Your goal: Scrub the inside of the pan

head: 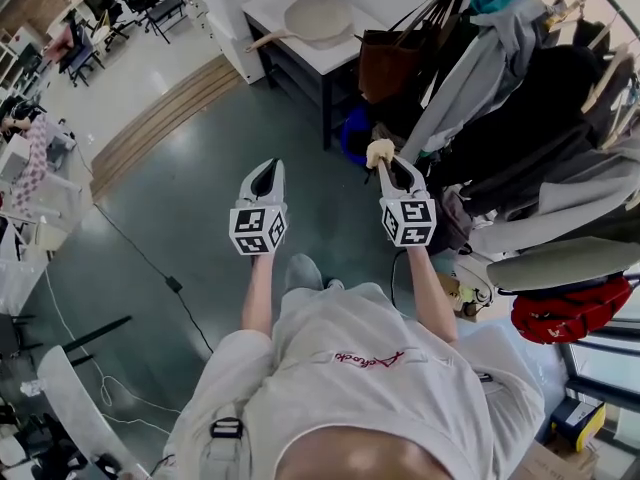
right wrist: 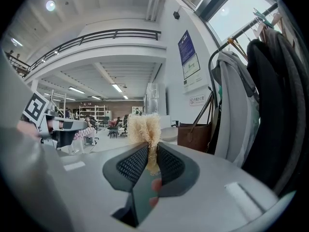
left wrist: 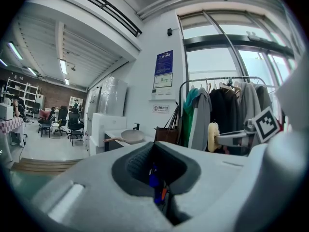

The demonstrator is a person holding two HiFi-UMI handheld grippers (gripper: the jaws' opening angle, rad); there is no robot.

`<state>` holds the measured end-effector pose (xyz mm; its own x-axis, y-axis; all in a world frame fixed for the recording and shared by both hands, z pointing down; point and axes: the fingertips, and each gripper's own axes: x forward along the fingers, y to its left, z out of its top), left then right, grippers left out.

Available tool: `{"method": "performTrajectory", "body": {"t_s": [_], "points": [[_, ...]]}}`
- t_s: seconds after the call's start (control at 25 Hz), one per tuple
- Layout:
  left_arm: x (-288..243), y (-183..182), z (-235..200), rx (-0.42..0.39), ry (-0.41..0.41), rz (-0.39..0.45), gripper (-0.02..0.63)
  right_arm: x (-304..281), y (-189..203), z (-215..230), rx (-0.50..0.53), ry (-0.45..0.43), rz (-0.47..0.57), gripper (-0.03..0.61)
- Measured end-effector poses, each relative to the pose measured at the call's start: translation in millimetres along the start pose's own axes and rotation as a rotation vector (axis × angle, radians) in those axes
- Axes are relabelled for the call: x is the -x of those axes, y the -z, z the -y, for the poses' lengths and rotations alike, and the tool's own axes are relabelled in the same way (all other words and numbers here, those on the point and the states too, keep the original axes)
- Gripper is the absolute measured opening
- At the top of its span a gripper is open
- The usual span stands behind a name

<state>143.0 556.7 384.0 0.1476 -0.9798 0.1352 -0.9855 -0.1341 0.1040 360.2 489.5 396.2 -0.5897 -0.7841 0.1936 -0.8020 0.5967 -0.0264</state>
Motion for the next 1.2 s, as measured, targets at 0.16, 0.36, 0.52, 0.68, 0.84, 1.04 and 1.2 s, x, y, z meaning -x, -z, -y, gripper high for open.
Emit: {"method": "performTrajectory", "body": {"t_s": [0.16,0.36,0.52,0.68,0.84,1.04,1.2], "points": [[-5,2,-5,0.003,0.002,-0.001,0.000,-7,5,-4,-0.005,-0.007,-0.008,0.067],[-17,3,-15,0.010,0.009,0.002,0.000,-20,8,-6,-0.006,-0.003,-0.015,0.067],[-32,5,-27,0.018,0.013,0.003,0.000,-39,6,-5,-0.001,0.001,-0.018,0.067],[-53,3,-45,0.025,0.019,0.002,0.000,-65,1,-4,0.004,0.004,-0.021,0.067],[-80,-2,-68,0.031,0.019,0.003,0.000,-98,-5,0,0.010,0.007,-0.028,0.067],[-117,-11,-93,0.034,0.037,-0.001,0.000,-140,-18,6,0.016,0.021,-0.029,0.067],[-147,-18,-114,0.041,0.055,-0.005,0.000,-174,-26,9,0.021,0.033,-0.041,0.067]]}}
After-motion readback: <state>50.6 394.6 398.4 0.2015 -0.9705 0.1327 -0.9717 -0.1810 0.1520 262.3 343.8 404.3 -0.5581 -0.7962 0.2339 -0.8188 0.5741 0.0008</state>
